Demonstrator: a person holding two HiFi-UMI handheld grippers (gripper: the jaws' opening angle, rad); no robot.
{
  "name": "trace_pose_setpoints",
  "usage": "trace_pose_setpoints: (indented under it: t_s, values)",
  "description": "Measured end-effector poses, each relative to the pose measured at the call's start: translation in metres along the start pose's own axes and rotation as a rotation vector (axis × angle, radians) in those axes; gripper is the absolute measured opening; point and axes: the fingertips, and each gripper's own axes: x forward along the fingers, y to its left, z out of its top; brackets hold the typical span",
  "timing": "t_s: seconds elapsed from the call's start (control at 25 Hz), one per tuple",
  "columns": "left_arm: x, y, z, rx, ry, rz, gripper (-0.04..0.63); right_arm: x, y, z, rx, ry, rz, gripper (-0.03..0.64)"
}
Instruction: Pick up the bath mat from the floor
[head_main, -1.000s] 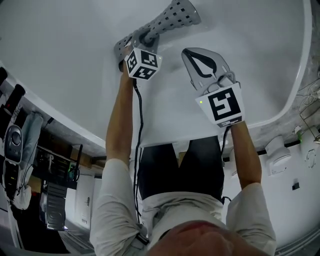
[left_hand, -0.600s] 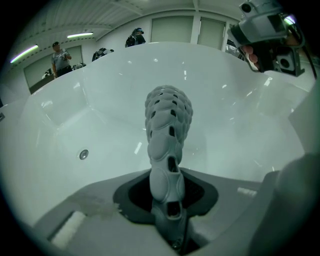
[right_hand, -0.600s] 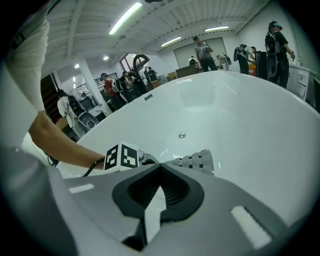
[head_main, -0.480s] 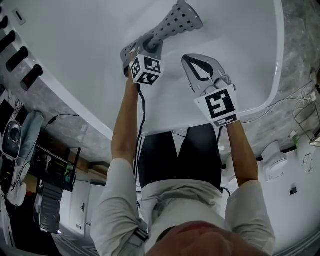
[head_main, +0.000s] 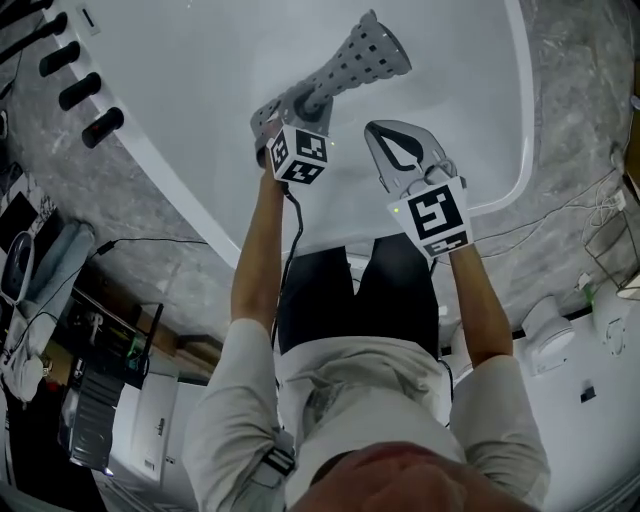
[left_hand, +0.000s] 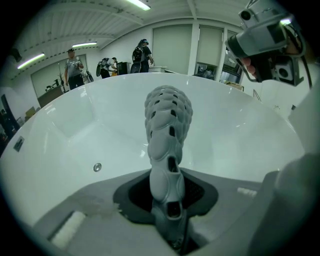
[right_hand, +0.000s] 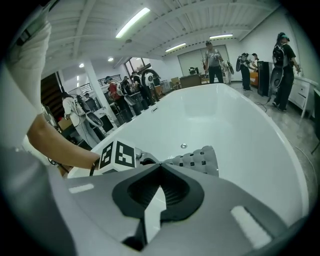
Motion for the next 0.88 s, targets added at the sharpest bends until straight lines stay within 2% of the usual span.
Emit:
trace_pose_setpoints:
  t_s: [0.6,0.88]
  values:
    - [-0.088,-0.004,0.038,0.016,-0.065,0.050,0.106,-0.052,0.039,0.039,-0.090,-0.024,-0.007,0.002]
    - [-0.135,-0.009,0.053,-0.017,-0.110,0.078,0.107,-0.077,0.066,0.056,-0.126,-0.038,-0.013,0.002]
